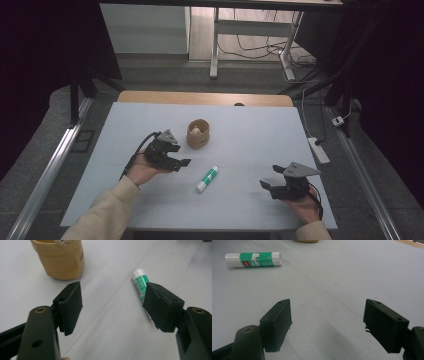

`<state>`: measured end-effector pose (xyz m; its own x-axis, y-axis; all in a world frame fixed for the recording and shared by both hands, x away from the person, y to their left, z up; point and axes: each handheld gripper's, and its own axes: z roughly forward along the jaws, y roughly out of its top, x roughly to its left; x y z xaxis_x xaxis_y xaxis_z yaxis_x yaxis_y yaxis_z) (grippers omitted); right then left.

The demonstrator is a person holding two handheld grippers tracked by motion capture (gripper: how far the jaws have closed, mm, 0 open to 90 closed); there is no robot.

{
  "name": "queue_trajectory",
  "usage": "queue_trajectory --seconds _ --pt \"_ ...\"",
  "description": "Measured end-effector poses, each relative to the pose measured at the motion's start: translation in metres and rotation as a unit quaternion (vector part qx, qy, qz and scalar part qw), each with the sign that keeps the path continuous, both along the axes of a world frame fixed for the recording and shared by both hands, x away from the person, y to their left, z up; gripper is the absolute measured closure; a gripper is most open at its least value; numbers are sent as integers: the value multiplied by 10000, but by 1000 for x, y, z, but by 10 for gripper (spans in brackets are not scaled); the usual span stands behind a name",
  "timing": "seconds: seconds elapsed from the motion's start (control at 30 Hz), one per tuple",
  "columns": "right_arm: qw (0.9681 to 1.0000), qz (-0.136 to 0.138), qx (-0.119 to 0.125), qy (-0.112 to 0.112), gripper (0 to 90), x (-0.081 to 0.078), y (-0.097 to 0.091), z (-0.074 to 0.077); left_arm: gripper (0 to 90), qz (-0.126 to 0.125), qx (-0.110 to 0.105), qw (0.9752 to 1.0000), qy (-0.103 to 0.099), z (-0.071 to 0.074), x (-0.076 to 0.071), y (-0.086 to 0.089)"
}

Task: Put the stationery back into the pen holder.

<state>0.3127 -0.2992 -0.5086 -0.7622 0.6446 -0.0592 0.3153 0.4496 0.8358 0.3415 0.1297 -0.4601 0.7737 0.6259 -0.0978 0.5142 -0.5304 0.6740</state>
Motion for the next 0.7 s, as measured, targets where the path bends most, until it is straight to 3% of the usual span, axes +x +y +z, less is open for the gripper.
queue_trajectory --seconds 0.3,0.7 --pt "10000 -13 -14 1 223 0 -1 0 300 -166 46 9997 146 -7 -5 -17" --pt "10000 2 -71 -5 223 0 0 0 293 -334 345 9984 302 -20 -13 -47"
